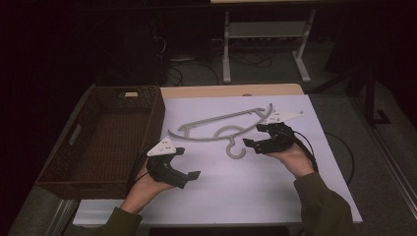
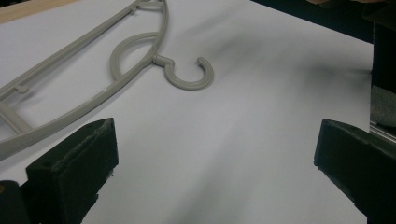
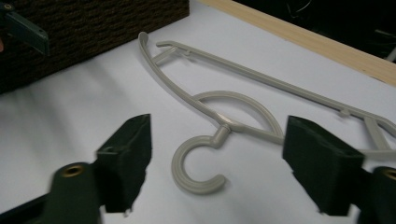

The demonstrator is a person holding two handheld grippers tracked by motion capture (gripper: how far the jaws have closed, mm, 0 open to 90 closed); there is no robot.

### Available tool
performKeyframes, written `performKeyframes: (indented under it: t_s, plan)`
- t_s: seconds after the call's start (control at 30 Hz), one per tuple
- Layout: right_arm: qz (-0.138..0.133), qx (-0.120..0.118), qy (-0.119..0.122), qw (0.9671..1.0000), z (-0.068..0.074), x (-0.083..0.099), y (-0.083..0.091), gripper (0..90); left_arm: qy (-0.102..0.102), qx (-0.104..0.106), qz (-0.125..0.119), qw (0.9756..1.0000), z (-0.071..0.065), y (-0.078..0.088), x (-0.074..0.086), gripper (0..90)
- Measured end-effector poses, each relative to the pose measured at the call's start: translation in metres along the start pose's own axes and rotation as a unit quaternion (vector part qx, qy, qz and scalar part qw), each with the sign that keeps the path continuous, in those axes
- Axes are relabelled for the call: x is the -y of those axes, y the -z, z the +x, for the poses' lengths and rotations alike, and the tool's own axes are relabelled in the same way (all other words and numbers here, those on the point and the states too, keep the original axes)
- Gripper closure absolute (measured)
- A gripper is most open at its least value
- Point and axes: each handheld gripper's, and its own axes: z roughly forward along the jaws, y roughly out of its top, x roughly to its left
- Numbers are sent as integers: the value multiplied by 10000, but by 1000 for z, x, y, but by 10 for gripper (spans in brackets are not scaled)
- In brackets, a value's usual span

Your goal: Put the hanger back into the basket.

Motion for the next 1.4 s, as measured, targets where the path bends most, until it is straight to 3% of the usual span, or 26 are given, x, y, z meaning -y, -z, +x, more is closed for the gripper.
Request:
performKeyframes:
  t_s: [0.17, 0.2, 0.23, 0.27, 0.3, 0.33, 0.4, 0.43, 0.47, 0.53, 0.77, 0.93, 1.07, 1.4]
  plan:
    - [198, -24, -28, 9998, -2, -11, -23, 511, 50, 0, -19, 10000, 2, 1, 0, 0]
    - [198, -24, -28, 9998, -2, -11, -23, 511, 50, 0, -19, 10000, 2, 1, 0, 0]
    - [294, -43, -28, 9996, -3, -16, -32, 600, 38, 4, -18, 10000, 2, 1, 0, 0]
    - [294, -43, -28, 9996, -3, -16, -32, 600, 38, 4, -18, 10000, 2, 1, 0, 0]
    - [351, -45, -79, 9993, -4, -19, -42, 692, 40, 7, -20, 10000, 2, 1, 0, 0]
    - [351, -45, -79, 9993, -4, -19, -42, 692, 40, 7, -20, 10000, 2, 1, 0, 0]
    - [465, -76, -95, 9988, -4, -22, -54, 781, 39, -3, -16, 10000, 2, 2, 1, 0]
    - [582, -68, -83, 9983, -6, -23, -67, 845, 47, 2, -28, 10000, 2, 2, 1, 0]
    - [582, -68, -83, 9983, -6, -23, -67, 845, 47, 2, -28, 10000, 2, 2, 1, 0]
    - [714, -142, -145, 9972, -8, -23, -87, 895, 62, 2, -36, 10000, 3, 2, 1, 0]
    - [1029, -51, -154, 9946, -9, -24, -128, 897, 123, -4, -68, 9999, 3, 2, 1, 0]
    - [1189, -42, -146, 9928, -9, -22, -147, 897, 134, 1, -74, 9999, 3, 3, 2, 0]
    - [1260, -4, -136, 9919, -11, -18, -152, 897, 98, 0, -47, 9999, 4, 3, 2, 0]
    - [1329, -147, -127, 9909, -9, -13, -145, 898, 117, 24, -28, 9999, 4, 3, 2, 0]
